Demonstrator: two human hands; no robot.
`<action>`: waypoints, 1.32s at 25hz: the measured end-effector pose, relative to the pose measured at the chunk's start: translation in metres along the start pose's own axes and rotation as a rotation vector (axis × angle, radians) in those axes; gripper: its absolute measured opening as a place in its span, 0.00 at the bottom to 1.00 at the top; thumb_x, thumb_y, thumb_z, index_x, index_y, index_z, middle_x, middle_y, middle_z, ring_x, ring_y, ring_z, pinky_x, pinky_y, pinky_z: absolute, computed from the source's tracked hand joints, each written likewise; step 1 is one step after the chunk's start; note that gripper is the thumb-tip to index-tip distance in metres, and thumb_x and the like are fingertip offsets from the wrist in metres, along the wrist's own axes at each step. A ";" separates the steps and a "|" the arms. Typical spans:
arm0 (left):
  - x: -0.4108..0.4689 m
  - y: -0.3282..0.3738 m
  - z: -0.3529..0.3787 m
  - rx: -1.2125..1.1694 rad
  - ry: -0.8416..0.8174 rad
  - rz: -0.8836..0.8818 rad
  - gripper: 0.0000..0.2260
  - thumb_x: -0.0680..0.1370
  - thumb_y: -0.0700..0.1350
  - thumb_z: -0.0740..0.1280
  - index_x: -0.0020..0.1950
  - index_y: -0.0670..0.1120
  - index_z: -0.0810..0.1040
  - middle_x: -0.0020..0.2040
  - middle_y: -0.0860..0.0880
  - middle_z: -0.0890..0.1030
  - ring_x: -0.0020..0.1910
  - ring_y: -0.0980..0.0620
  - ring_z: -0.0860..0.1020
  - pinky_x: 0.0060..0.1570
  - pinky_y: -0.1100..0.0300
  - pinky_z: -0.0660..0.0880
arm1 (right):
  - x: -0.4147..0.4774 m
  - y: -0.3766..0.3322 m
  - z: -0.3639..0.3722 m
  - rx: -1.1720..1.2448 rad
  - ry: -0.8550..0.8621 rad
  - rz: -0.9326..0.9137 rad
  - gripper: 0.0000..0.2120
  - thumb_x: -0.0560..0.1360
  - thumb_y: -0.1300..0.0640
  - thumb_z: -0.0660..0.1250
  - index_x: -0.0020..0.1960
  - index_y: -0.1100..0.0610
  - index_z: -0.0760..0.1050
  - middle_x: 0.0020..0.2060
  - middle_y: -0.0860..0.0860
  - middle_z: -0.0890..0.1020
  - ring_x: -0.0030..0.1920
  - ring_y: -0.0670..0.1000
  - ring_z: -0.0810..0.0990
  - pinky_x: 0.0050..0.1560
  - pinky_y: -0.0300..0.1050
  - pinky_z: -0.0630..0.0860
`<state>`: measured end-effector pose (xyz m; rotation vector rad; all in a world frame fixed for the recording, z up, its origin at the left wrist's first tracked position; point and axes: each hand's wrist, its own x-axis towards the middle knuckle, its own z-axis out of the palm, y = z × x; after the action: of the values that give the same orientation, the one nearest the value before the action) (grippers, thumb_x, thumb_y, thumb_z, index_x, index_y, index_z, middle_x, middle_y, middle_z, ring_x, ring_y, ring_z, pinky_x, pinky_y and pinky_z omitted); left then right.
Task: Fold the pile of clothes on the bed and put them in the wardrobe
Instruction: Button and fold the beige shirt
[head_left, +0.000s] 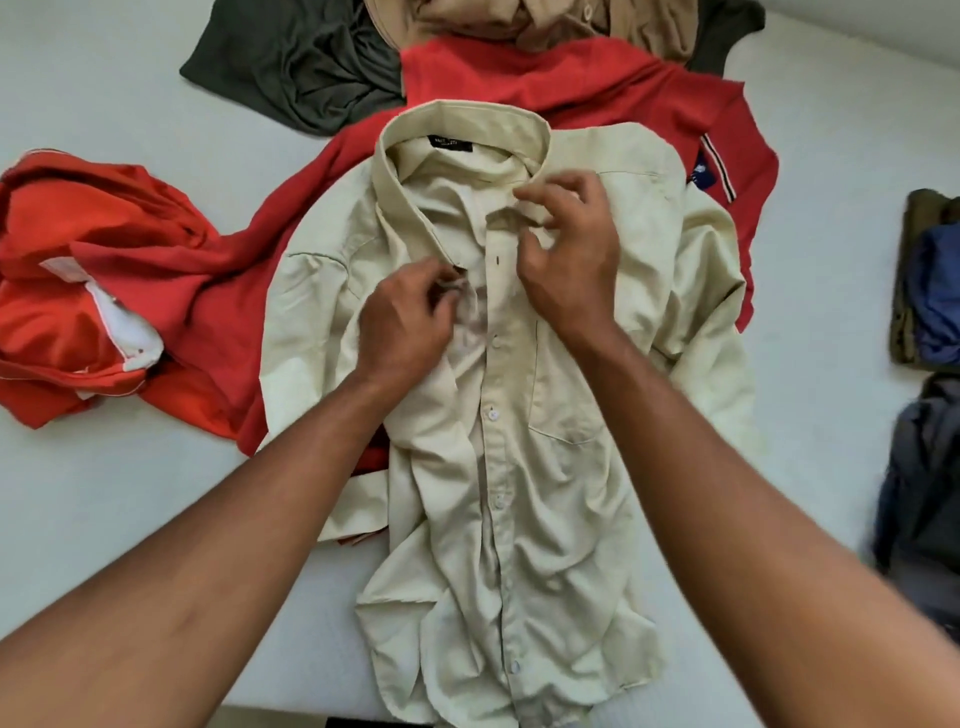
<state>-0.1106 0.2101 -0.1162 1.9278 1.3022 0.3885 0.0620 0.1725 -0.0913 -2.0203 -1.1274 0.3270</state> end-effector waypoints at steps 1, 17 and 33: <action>0.005 0.001 -0.002 -0.125 0.065 -0.097 0.06 0.76 0.47 0.70 0.52 0.50 0.81 0.44 0.51 0.84 0.42 0.50 0.84 0.43 0.53 0.80 | -0.016 -0.003 -0.003 0.024 0.061 0.067 0.14 0.71 0.65 0.70 0.55 0.56 0.84 0.54 0.52 0.78 0.47 0.38 0.79 0.48 0.37 0.79; 0.009 -0.003 0.011 -0.132 0.002 -0.091 0.12 0.74 0.49 0.73 0.56 0.49 0.85 0.45 0.54 0.85 0.43 0.54 0.82 0.49 0.54 0.80 | -0.045 0.002 0.020 -0.161 -0.127 0.209 0.10 0.73 0.55 0.69 0.53 0.52 0.84 0.41 0.47 0.86 0.42 0.49 0.83 0.45 0.47 0.79; 0.022 0.008 0.022 -0.179 -0.025 -0.357 0.03 0.75 0.51 0.74 0.46 0.53 0.85 0.39 0.58 0.83 0.39 0.58 0.81 0.43 0.60 0.78 | -0.058 0.005 0.027 -0.001 -0.039 0.183 0.06 0.74 0.56 0.73 0.48 0.55 0.87 0.39 0.50 0.85 0.39 0.50 0.83 0.42 0.51 0.80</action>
<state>-0.0827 0.2189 -0.1282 1.5114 1.5054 0.2873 0.0168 0.1375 -0.1210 -2.1312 -0.9675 0.4608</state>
